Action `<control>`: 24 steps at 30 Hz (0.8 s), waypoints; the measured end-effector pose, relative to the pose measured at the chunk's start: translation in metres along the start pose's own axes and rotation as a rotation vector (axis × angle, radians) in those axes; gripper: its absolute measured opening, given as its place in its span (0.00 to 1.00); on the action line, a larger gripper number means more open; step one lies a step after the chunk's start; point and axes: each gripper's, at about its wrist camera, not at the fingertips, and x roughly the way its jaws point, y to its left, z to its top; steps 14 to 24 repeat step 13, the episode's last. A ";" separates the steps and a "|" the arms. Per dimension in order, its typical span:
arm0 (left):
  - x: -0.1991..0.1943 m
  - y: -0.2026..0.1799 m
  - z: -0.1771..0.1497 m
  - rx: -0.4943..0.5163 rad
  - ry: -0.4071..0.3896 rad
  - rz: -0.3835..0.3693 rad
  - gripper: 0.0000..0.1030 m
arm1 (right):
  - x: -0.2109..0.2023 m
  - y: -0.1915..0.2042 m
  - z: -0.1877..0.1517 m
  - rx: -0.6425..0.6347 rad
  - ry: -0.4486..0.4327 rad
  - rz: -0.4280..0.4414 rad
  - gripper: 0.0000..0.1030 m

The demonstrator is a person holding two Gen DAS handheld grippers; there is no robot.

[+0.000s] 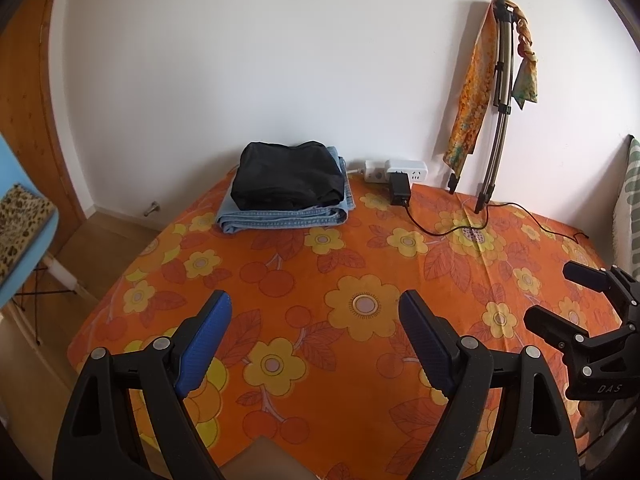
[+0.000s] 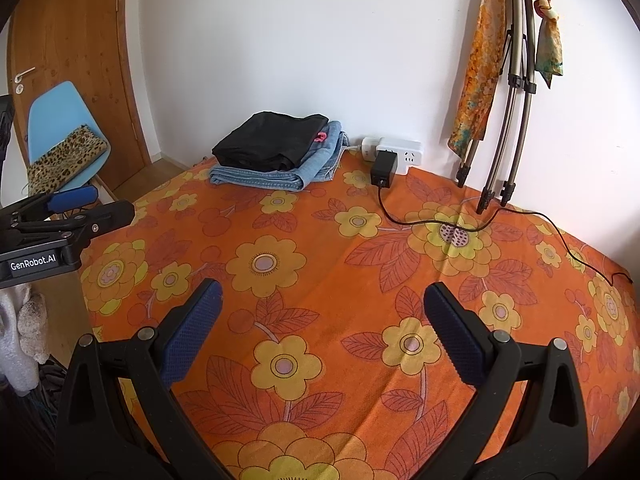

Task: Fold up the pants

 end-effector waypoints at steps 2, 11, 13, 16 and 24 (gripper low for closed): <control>0.000 0.000 0.000 -0.002 0.000 0.000 0.83 | 0.000 0.000 0.000 0.001 0.000 -0.001 0.99; 0.002 0.000 -0.001 -0.008 0.006 -0.013 0.83 | 0.000 -0.001 0.000 -0.001 -0.002 0.002 0.99; 0.002 0.000 -0.002 -0.011 0.010 -0.011 0.83 | 0.000 -0.001 0.000 -0.002 -0.002 0.000 0.99; 0.002 0.000 -0.002 -0.011 0.010 -0.011 0.83 | 0.000 -0.001 0.000 -0.002 -0.002 0.000 0.99; 0.002 0.000 -0.002 -0.011 0.010 -0.011 0.83 | 0.000 -0.001 0.000 -0.002 -0.002 0.000 0.99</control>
